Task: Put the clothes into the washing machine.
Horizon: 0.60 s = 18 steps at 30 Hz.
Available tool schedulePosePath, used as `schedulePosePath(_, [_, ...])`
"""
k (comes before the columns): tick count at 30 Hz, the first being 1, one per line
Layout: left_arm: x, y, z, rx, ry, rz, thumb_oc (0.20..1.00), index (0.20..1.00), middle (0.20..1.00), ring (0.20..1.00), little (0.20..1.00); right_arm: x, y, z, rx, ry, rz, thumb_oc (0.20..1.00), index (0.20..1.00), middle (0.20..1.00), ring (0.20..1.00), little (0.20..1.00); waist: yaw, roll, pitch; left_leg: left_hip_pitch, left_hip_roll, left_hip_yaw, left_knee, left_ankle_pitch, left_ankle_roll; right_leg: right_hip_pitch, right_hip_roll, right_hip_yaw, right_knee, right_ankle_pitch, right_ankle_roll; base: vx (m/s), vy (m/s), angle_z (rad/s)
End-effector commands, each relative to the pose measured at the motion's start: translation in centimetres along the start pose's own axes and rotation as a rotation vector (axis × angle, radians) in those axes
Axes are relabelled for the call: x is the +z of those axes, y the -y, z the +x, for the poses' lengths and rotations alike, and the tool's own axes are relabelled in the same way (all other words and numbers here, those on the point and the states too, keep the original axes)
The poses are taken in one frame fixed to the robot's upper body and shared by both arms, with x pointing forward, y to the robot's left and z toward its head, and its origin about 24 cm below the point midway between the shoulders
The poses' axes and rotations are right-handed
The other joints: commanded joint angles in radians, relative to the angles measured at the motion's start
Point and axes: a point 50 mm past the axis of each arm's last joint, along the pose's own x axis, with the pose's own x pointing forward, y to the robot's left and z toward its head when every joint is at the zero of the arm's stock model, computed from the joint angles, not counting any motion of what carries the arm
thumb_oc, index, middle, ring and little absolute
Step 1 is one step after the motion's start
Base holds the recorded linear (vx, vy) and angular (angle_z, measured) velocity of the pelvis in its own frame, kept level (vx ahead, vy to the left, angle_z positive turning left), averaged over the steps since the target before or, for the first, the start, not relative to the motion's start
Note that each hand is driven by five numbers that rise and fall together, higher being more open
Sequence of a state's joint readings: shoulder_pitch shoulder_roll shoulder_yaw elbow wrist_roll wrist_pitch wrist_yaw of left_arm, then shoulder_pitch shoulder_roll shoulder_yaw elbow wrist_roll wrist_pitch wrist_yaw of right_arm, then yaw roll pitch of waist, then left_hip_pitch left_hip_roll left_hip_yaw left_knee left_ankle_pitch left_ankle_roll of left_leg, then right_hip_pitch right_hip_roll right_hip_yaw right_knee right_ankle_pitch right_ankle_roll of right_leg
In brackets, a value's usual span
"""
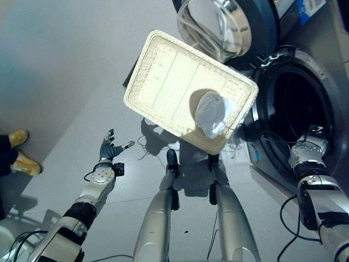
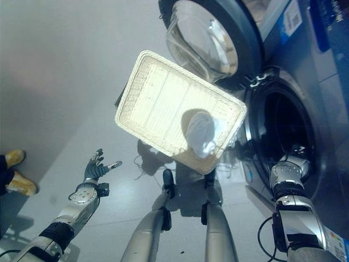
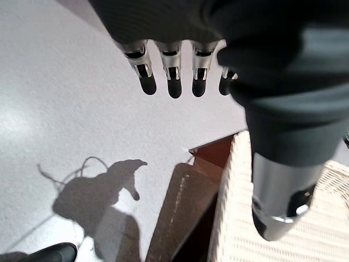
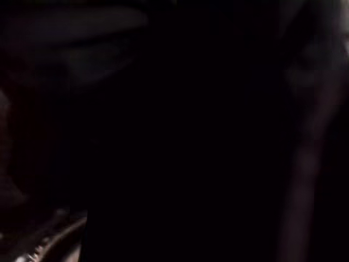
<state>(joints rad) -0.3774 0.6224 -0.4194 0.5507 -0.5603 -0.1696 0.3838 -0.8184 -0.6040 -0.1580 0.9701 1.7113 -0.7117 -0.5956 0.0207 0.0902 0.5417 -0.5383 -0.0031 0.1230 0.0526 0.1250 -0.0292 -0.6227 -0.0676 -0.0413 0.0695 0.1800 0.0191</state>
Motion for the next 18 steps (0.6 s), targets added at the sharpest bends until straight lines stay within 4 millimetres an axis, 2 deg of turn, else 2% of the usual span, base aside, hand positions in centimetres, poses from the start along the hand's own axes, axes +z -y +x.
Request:
schedulePosePath(1, [-1.1,-3.1,-0.4,0.080,-0.048,-0.002,1.000,1.000,1.000,1.000,1.000,18.2,-9.0,-1.9,0.049,0.709,0.536,0.517,0.517,0.517,0.517,0.517,-0.048,-0.004,-0.022,-0.063,-0.040,-0.033,0.135,-0.100,-0.020,-0.013,0.035,-0.111,0.155,-0.153,0.035,0.05,-0.100,0.11])
schedulePosePath(2, [-0.8,-3.5,-0.2,0.074,-0.055,-0.002,1.000,1.000,1.000,1.000,1.000,20.1,-8.7,-1.9,-0.023,0.774,0.571,1.000,1.000,1.000,1.000,1.000,-0.049,-0.005,-0.022,-0.069,-0.041,-0.038,0.138,-0.097,-0.020,-0.016,0.037,-0.110,0.160,-0.154,0.035,0.03,-0.057,0.04])
schedulePosePath(5, [-0.5,-3.7,-0.1,0.056,-0.056,-0.010,1.000,1.000,1.000,1.000,1.000,20.9,-9.0,-1.4,-0.054,0.734,0.530,1.000,1.000,1.000,1.000,1.000,-0.049,-0.001,-0.022,-0.086,-0.040,-0.040,0.147,-0.088,-0.020,-0.031,0.036,-0.108,0.167,-0.150,0.032,0.03,-0.031,0.00])
schedulePosePath(6, [-0.6,-3.7,-0.2,0.041,-0.063,-0.010,1.000,1.000,1.000,1.000,1.000,20.1,-8.7,0.0,-0.024,0.603,0.472,1.000,1.000,1.000,1.000,1.000,-0.050,0.003,-0.022,-0.083,-0.040,-0.042,0.151,-0.095,-0.022,-0.028,0.036,-0.105,0.171,-0.159,0.034,0.05,-0.023,-0.03])
schedulePosePath(7, [-0.7,-3.7,-0.2,0.038,-0.064,-0.010,1.000,1.000,1.000,1.000,1.000,19.9,-8.4,0.8,-0.004,0.549,0.462,1.000,1.000,1.000,1.000,1.000,-0.049,0.002,-0.022,-0.084,-0.041,-0.043,0.151,-0.094,-0.022,-0.028,0.036,-0.105,0.171,-0.159,0.033,0.05,-0.035,-0.03])
schedulePosePath(8, [-0.5,-3.5,0.0,0.017,-0.062,-0.014,1.000,1.000,1.000,1.000,1.000,17.0,-7.9,2.9,0.069,0.289,0.328,1.000,1.000,1.000,1.000,1.000,-0.040,0.007,-0.022,-0.088,-0.043,-0.046,0.146,-0.087,-0.021,-0.029,0.034,-0.106,0.166,-0.155,0.032,0.00,0.000,0.00])
schedulePosePath(9, [-0.5,-3.5,0.0,0.017,-0.062,-0.014,1.000,1.000,1.000,1.000,1.000,17.0,-7.9,2.9,0.069,0.289,0.328,1.000,1.000,1.000,1.000,1.000,-0.040,0.007,-0.022,-0.088,-0.043,-0.046,0.146,-0.087,-0.021,-0.029,0.034,-0.106,0.166,-0.155,0.032,-0.01,-0.069,0.10])
schedulePosePath(10, [0.1,-3.3,0.3,-0.003,-0.046,-0.020,1.000,1.000,1.000,1.000,1.000,11.3,-7.9,3.2,0.126,-0.044,0.115,1.000,1.000,1.000,1.000,1.000,-0.032,0.011,-0.022,-0.094,-0.048,-0.049,0.133,-0.078,-0.019,-0.034,0.032,-0.110,0.154,-0.146,0.031,-0.03,-0.068,0.15])
schedulePosePath(12, [0.8,-3.4,0.6,-0.019,-0.030,-0.020,1.000,1.000,1.000,1.000,1.000,7.7,-7.8,2.5,0.171,-0.189,-0.015,1.000,1.000,1.000,1.000,1.000,-0.022,0.013,-0.022,-0.105,-0.048,-0.045,0.131,-0.073,-0.018,-0.041,0.028,-0.118,0.149,-0.141,0.028,-0.05,-0.076,0.14])
schedulePosePath(13, [1.0,-3.4,0.6,-0.020,-0.025,-0.023,1.000,1.000,1.000,1.000,1.000,7.2,-7.6,2.4,0.183,-0.212,-0.031,1.000,1.000,1.000,1.000,1.000,-0.022,0.013,-0.022,-0.115,-0.048,-0.044,0.129,-0.064,-0.018,-0.050,0.027,-0.121,0.147,-0.133,0.027,-0.02,-0.054,0.06])
schedulePosePath(15, [1.0,-3.0,0.7,-0.034,-0.022,-0.027,1.000,1.000,1.000,1.000,1.000,4.5,-5.8,2.3,0.214,-0.313,-0.169,1.000,1.000,1.000,1.000,1.000,-0.020,0.014,-0.022,-0.108,-0.051,-0.044,0.128,-0.070,-0.020,-0.041,0.024,-0.129,0.148,-0.143,0.027,-0.01,-0.017,0.01])
schedulePosePath(18, [1.0,-2.2,0.7,-0.044,-0.019,-0.038,1.000,1.000,1.000,1.000,1.000,2.7,-4.4,2.3,0.277,-0.389,-0.274,1.000,1.000,1.000,1.000,1.000,-0.017,0.019,-0.022,-0.105,-0.052,-0.043,0.114,-0.066,-0.020,-0.039,0.026,-0.132,0.145,-0.145,0.026,0.00,0.000,0.00])
